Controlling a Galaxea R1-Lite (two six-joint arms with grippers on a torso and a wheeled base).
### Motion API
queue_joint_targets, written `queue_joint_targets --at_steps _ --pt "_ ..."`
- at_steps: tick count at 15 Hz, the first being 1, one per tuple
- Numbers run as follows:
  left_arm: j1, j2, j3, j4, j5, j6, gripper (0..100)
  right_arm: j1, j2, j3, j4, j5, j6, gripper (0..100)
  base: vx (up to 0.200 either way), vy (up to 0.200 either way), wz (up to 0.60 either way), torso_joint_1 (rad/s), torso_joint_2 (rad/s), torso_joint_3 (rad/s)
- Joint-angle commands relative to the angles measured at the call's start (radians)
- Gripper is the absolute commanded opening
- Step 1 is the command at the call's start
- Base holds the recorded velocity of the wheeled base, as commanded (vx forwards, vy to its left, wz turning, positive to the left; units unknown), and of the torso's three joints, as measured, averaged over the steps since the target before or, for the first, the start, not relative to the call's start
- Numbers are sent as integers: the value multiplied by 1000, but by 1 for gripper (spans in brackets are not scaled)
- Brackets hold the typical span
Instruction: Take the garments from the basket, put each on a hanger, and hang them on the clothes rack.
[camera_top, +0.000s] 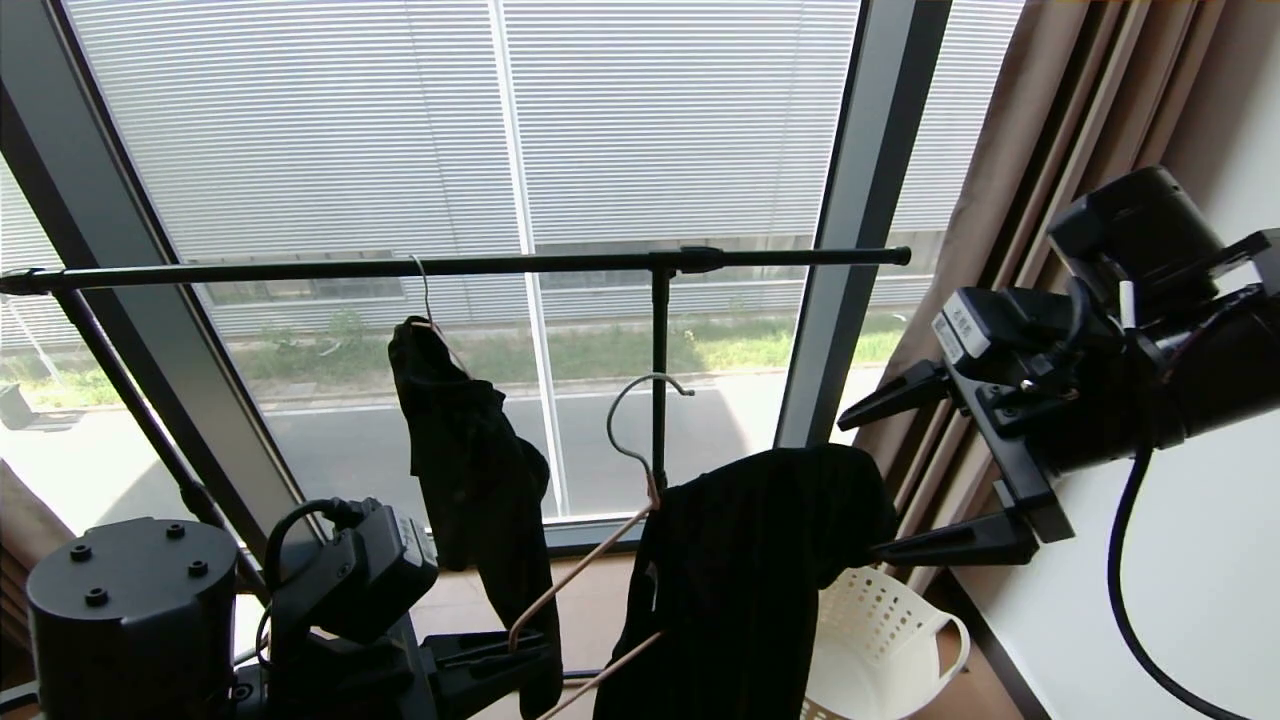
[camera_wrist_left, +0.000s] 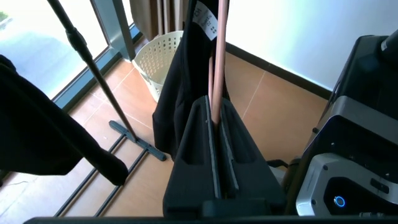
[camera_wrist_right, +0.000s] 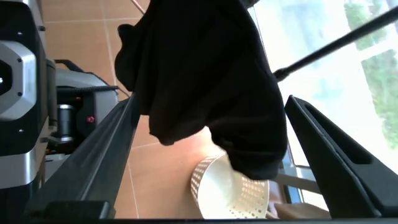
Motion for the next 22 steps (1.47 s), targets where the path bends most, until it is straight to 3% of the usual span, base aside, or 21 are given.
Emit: queue_joint_targets --at_steps 1,4,15,16,22 --pt "-16 0 -4 0 0 0 0 32 105 -69 9 7 -3 100 0 0 0 0 0 0" --pt "-17 0 -9 0 0 1 0 53 158 -133 17 7 0 100 0 0 0 0 0 0" --pt "-19 1 -17 -11 0 1 0 125 235 -175 17 5 9 100 0 0 0 0 0 0" --pt "-19 4 -15 -25 0 0 0 127 235 -175 15 4 17 0 0 0 0 0 0 0" --pt "-17 9 -17 -31 2 0 0 139 229 -169 20 4 15 0 0 0 0 0 0 0"
